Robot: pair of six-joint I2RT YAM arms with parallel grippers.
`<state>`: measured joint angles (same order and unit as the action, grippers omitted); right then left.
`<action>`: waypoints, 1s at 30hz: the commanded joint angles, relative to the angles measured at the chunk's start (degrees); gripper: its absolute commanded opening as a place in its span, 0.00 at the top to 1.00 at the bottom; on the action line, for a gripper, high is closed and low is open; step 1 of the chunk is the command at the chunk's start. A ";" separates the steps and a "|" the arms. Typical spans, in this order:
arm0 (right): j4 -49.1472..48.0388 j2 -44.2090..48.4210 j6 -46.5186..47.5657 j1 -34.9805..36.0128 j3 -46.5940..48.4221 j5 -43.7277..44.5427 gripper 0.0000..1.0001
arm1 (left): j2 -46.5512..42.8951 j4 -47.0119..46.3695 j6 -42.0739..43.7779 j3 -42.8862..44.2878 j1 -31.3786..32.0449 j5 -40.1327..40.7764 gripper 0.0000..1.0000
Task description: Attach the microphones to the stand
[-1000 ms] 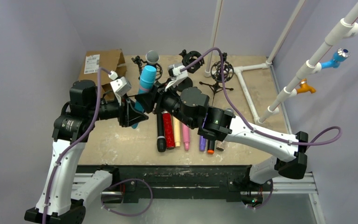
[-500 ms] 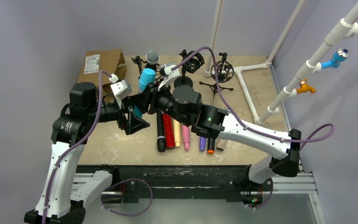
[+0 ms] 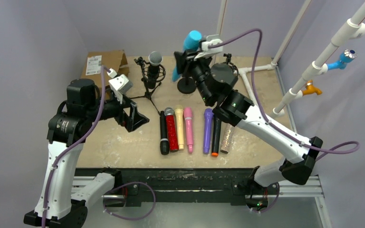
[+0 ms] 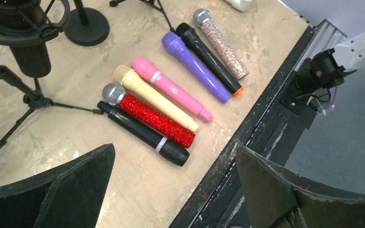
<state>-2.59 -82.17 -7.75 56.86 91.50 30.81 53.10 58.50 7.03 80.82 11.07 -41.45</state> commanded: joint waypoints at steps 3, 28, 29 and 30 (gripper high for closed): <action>-21.92 0.08 15.73 -7.43 -2.31 6.92 1.00 | 0.32 1.49 1.50 2.19 0.09 4.00 0.00; -36.34 -14.92 9.07 -21.79 -7.51 5.75 1.00 | 2.84 0.76 3.30 1.72 -0.26 7.54 0.00; -36.34 -15.05 8.81 -21.75 -7.79 5.56 1.00 | 2.88 0.66 3.34 1.67 -0.28 7.57 0.00; -36.38 -15.24 8.66 -21.71 -7.93 5.50 1.00 | 2.88 0.65 3.30 1.59 -0.30 7.53 0.00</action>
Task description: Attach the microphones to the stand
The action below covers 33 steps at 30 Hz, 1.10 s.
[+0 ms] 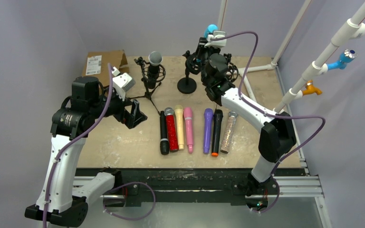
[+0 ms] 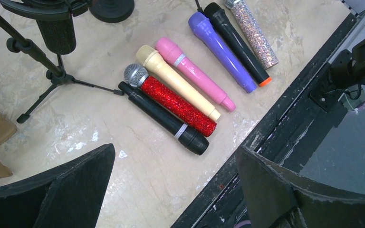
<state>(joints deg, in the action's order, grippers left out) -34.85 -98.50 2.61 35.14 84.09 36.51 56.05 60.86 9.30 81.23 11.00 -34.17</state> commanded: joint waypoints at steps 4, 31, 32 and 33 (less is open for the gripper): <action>-4.08 0.46 -2.15 -0.02 -1.09 0.18 1.00 | -0.13 -1.61 1.38 0.92 -0.28 0.74 0.00; -5.74 -5.15 -1.87 -0.07 -3.30 0.75 1.00 | -1.21 -1.95 3.27 -1.71 -2.71 0.06 0.00; -5.42 -5.33 -2.08 -0.02 -3.32 0.75 1.00 | -1.16 -1.93 3.35 -1.84 -2.81 -0.05 0.00; -5.08 -5.52 -2.16 -0.05 -3.28 0.94 1.00 | -1.13 -2.03 3.43 -1.91 -2.90 -0.05 0.00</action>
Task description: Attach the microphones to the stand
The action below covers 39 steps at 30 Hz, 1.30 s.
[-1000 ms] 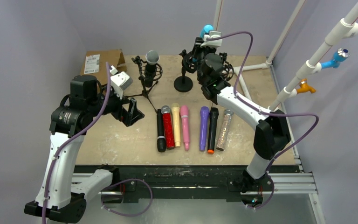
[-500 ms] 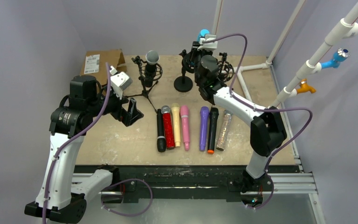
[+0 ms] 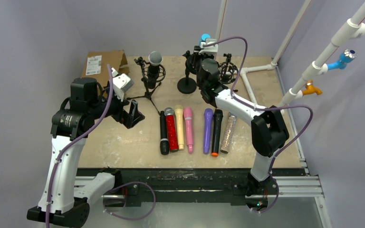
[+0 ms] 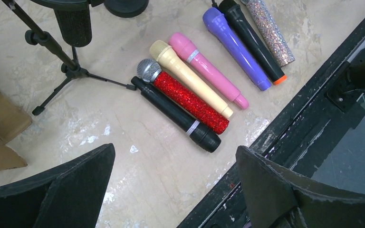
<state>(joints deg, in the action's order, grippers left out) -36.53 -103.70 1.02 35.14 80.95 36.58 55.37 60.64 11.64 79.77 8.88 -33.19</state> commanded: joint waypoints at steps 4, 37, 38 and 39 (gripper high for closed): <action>-0.75 -1.39 -5.26 0.11 0.54 0.60 1.00 | -0.36 -2.10 1.06 -0.63 -1.27 -1.35 0.00; 5.96 -8.55 -11.21 4.06 9.28 3.39 0.56 | -1.41 -2.45 2.21 -3.54 -3.17 -2.20 0.00; 6.44 -8.00 -10.88 4.06 8.76 3.07 0.52 | -1.37 -2.41 2.17 -3.51 -3.17 -2.22 0.00; 6.92 -7.40 -10.64 4.06 8.40 2.98 0.49 | -1.32 -2.45 2.08 -3.48 -3.19 -2.27 0.00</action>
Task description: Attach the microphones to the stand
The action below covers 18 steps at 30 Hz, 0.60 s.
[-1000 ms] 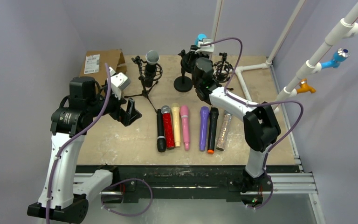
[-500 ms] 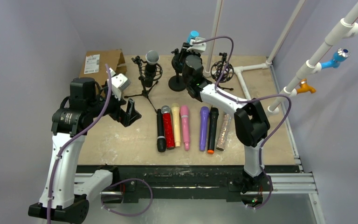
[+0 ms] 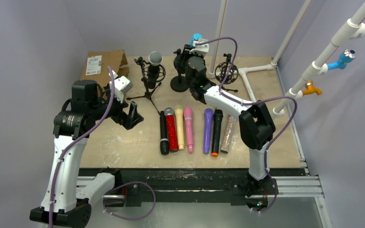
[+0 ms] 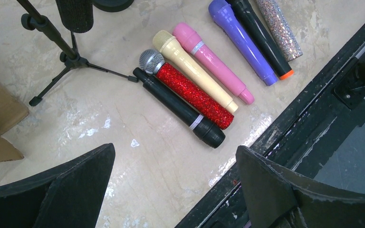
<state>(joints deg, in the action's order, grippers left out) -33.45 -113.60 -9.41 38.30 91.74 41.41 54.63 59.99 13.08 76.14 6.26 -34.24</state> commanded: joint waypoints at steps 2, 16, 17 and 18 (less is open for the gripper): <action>4.45 3.81 -0.09 0.85 -3.18 -2.43 0.40 | -0.50 -1.65 0.51 0.16 -0.64 -1.32 0.00; 15.99 14.00 1.76 0.90 -3.65 -5.19 0.19 | -1.27 -1.21 -0.25 0.28 -1.03 -1.48 0.00; 16.77 14.96 1.76 0.91 -3.96 -5.20 0.17 | -1.40 -1.27 -0.33 0.24 -1.07 -1.49 0.00; 17.72 15.82 1.70 0.95 -4.09 -5.20 0.16 | -1.52 -1.27 -0.40 0.24 -1.08 -1.56 0.00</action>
<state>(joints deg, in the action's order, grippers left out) -19.84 -102.61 -8.67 38.98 87.11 37.28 54.02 60.03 13.02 76.12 5.65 -34.39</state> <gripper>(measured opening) 0.818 0.998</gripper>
